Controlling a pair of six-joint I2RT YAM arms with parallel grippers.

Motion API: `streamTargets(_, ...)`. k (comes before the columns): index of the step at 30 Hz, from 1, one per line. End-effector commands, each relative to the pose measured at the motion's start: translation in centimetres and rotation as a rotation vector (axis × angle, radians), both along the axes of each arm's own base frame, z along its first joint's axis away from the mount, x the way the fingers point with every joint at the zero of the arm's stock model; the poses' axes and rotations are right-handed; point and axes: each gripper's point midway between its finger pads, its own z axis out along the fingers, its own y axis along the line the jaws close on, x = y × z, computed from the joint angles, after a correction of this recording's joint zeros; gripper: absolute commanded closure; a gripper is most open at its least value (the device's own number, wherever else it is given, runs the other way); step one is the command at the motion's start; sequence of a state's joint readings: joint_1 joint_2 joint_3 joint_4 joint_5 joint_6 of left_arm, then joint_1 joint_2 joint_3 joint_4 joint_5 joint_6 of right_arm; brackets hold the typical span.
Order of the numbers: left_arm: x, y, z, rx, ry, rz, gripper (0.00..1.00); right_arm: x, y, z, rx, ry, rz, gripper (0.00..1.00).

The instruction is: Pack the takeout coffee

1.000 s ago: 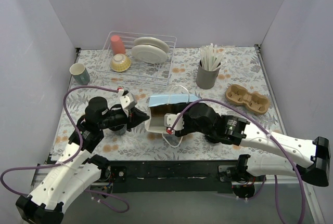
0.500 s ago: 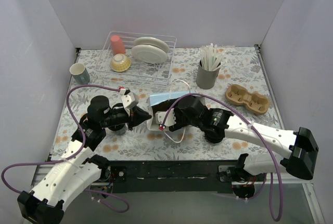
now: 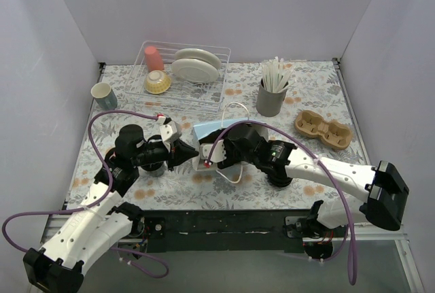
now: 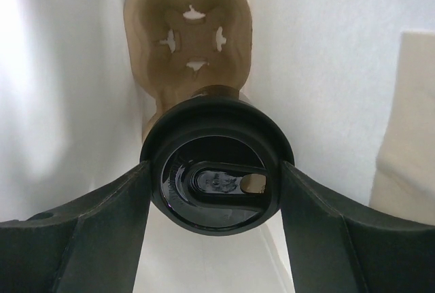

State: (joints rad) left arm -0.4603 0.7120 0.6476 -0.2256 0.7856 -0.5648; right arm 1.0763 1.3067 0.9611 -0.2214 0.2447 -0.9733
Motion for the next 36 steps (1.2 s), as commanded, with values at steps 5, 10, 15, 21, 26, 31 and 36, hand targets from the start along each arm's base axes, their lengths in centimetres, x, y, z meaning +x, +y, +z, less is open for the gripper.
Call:
streamTargets(5,-0.4,0.1,0.6,-0.006,-0.015,-0.008,1.00,0.9,-0.2,-0.7,-0.001,-0.009,0.006,0.62)
streamTargets(10,-0.5,0.1,0.4,-0.006,-0.007,-0.007,1.00,1.0,0.0,-1.1,0.006,0.004,-0.001,0.63)
streamTargets(15,-0.5,0.2,0.2,-0.001,-0.001,0.000,1.00,0.8,0.3,-1.7,0.009,0.024,0.003,0.64)
streamTargets(21,-0.3,0.5,-0.2,0.023,-0.010,0.011,1.00,1.2,0.0,-0.2,0.004,0.001,-0.009,0.64)
streamTargets(26,0.0,0.6,-0.5,0.045,-0.017,0.016,1.00,1.0,-1.7,1.7,-0.015,-0.071,-0.002,0.64)
streamTargets(31,0.1,0.5,-0.5,0.049,-0.018,0.013,1.00,1.1,-3.8,1.0,-0.069,-0.080,0.007,0.65)
streamTargets(36,0.0,0.4,-0.2,0.039,-0.021,0.006,1.00,0.9,-3.9,0.5,-0.088,-0.064,0.031,0.65)
